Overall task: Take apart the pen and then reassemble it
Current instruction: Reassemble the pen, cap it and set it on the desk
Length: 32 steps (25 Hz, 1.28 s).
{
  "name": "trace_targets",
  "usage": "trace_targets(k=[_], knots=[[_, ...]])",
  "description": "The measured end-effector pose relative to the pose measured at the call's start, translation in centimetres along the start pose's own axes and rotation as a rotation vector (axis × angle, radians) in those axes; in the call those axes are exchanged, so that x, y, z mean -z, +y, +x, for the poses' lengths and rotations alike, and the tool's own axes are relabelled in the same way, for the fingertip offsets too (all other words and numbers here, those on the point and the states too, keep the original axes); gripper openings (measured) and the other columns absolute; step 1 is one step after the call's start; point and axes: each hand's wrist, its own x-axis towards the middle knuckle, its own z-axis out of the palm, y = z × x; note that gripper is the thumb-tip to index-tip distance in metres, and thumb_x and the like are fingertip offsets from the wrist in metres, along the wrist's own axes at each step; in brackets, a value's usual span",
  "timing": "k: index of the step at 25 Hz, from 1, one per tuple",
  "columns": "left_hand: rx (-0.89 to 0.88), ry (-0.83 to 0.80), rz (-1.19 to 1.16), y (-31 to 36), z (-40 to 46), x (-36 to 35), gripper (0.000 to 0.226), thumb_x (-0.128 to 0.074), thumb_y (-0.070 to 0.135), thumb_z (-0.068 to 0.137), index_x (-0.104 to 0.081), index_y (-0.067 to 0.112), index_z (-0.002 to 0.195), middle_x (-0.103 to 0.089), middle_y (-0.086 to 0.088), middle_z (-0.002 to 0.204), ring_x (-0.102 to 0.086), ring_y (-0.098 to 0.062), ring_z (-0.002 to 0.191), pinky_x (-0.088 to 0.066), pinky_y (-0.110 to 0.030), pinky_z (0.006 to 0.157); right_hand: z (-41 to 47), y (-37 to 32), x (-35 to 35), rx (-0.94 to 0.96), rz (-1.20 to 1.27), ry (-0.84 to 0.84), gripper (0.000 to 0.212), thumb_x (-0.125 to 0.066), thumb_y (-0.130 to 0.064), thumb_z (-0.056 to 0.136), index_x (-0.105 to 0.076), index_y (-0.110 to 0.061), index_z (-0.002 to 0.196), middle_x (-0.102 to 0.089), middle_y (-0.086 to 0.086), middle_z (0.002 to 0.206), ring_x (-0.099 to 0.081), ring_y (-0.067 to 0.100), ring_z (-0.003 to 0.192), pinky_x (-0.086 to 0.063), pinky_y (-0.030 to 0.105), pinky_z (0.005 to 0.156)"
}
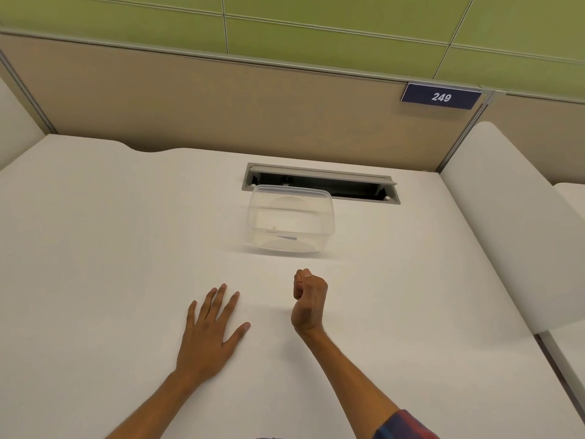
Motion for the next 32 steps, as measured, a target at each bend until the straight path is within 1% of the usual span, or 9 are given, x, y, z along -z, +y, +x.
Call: trace_targets(k=[4,6,8,11,13,16,21,27,32], knots=[[0.002,0.005,-0.006,-0.1,-0.1,0.1,0.069,-0.018,0.069,0.089,-0.022,0.035,0.150,-0.016,0.004,0.161,-0.011,-0.013,0.147,0.001,-0.040,0.116,0.1,-0.7,0.8,-0.034,0.038,-0.039,0.034,-0.038,-0.029,0.082,-0.025,-0.013,0.054,-0.025,0.007,0.053,-0.023,0.010,0.051,-0.018,0.024,0.050],[0.001,0.009,-0.014,-0.1,-0.1,0.1,0.070,-0.017,0.070,0.089,-0.023,0.035,0.149,-0.017,0.004,0.160,-0.011,-0.012,0.147,0.001,-0.039,0.116,0.4,-1.1,1.4,-0.095,0.062,-0.026,0.027,-0.036,-0.017,0.082,-0.032,-0.012,0.055,-0.037,0.005,0.054,-0.034,0.015,0.054,-0.028,0.024,0.054],[-0.001,0.015,-0.019,-0.1,-0.1,0.2,0.071,-0.015,0.070,0.089,-0.027,0.033,0.149,-0.020,0.003,0.160,-0.015,-0.014,0.146,0.000,-0.039,0.115,0.5,-1.1,2.0,-0.160,0.059,0.000,0.032,-0.033,-0.018,0.088,-0.047,-0.010,0.060,-0.056,0.002,0.065,-0.050,0.020,0.067,-0.041,0.025,0.066],[-0.001,0.021,-0.012,0.0,-0.1,0.3,0.074,-0.012,0.071,0.088,-0.028,0.032,0.148,-0.022,0.002,0.159,-0.019,-0.015,0.146,-0.002,-0.040,0.115,-0.3,-0.8,3.2,-0.172,-0.018,0.042,0.041,-0.036,-0.025,0.106,-0.069,-0.011,0.085,-0.068,-0.002,0.089,-0.057,0.010,0.083,-0.044,0.021,0.081],[0.000,0.025,-0.014,0.0,-0.1,0.2,0.075,-0.011,0.072,0.088,-0.029,0.031,0.148,-0.023,0.001,0.159,-0.019,-0.016,0.146,-0.002,-0.040,0.115,-1.0,-0.7,4.2,-0.163,-0.048,0.073,0.041,-0.036,-0.027,0.108,-0.072,-0.018,0.092,-0.059,-0.005,0.077,-0.050,0.004,0.069,-0.041,0.016,0.071],[0.003,0.026,-0.010,0.0,-0.1,0.2,0.076,-0.009,0.072,0.087,-0.028,0.031,0.148,-0.022,0.002,0.159,-0.018,-0.015,0.146,-0.002,-0.041,0.115,-1.8,-0.5,5.3,-0.209,-0.012,0.085,0.039,-0.044,-0.032,0.106,-0.076,-0.020,0.087,-0.044,-0.002,0.062,-0.039,0.007,0.056,-0.035,0.018,0.058],[0.003,0.022,-0.005,-0.3,-0.1,0.0,0.076,-0.008,0.073,0.086,-0.024,0.034,0.149,-0.016,0.004,0.161,-0.012,-0.012,0.147,0.000,-0.041,0.117,-3.4,0.1,5.9,-0.299,-0.043,0.068,0.018,-0.069,-0.018,0.092,-0.079,-0.028,0.081,-0.075,0.000,0.068,-0.063,0.011,0.064,-0.050,0.024,0.062],[-0.003,0.018,-0.005,-0.1,-0.2,0.1,0.075,-0.009,0.072,0.087,-0.027,0.032,0.149,-0.021,0.002,0.160,-0.017,-0.015,0.146,0.000,-0.040,0.116,-4.9,1.7,4.9,-0.369,-0.241,0.044,0.012,-0.075,-0.018,0.084,-0.076,-0.030,0.079,-0.077,-0.009,0.075,-0.071,0.002,0.074,-0.053,0.020,0.071],[-0.005,0.023,-0.019,0.0,-0.1,0.2,0.075,-0.012,0.071,0.088,-0.030,0.031,0.148,-0.023,0.001,0.160,-0.019,-0.016,0.146,-0.004,-0.043,0.116,-5.6,2.3,4.2,-0.390,-0.524,-0.083,0.008,-0.069,-0.034,0.084,-0.071,-0.028,0.088,-0.072,-0.016,0.070,-0.069,0.001,0.070,-0.053,0.022,0.065]])
